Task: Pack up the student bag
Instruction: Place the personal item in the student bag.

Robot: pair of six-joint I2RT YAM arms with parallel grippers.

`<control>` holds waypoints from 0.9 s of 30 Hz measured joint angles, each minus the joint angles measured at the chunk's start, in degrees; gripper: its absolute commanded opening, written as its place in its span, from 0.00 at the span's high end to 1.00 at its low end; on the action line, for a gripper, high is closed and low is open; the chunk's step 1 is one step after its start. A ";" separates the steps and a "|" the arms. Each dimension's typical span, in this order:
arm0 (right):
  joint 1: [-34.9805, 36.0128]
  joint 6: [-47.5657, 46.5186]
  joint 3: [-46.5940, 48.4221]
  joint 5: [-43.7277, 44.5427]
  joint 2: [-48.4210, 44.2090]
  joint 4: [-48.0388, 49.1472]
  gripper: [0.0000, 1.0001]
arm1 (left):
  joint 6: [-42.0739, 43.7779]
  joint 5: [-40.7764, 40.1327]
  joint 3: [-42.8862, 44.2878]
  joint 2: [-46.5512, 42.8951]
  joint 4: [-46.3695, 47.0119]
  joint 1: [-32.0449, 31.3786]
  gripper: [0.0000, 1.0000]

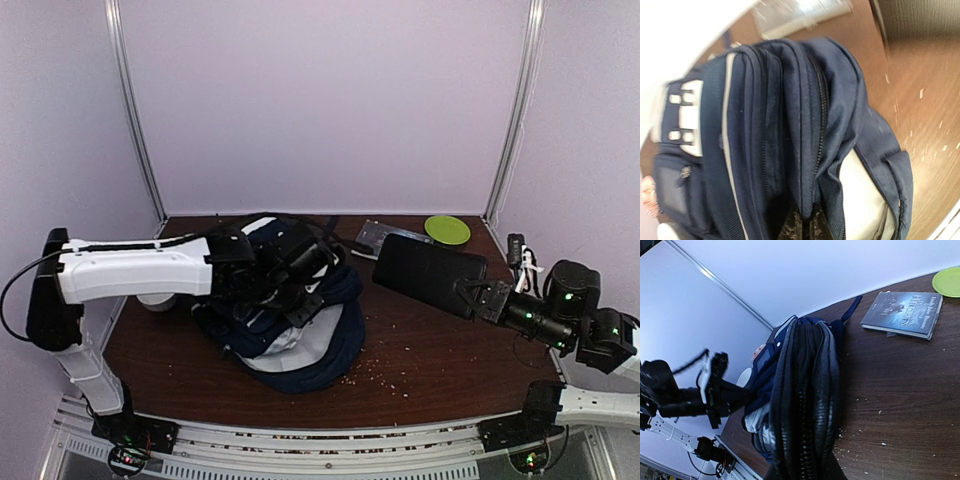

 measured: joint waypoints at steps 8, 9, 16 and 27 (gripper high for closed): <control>0.00 2.40 -4.66 -5.90 2.60 7.10 1.00 | -2.75 -3.76 0.07 -10.71 -0.79 3.23 1.00; 0.00 3.21 -5.55 -6.10 2.54 8.11 1.00 | -3.15 -3.72 0.07 -10.91 -0.74 3.56 1.00; 0.00 10.82 -13.18 -6.80 3.93 16.98 1.00 | -4.74 -2.05 1.70 -10.99 -0.55 5.29 1.00; 0.31 18.82 -14.99 -13.05 17.59 33.22 1.00 | -5.33 -0.48 10.08 -6.75 -3.17 6.40 1.00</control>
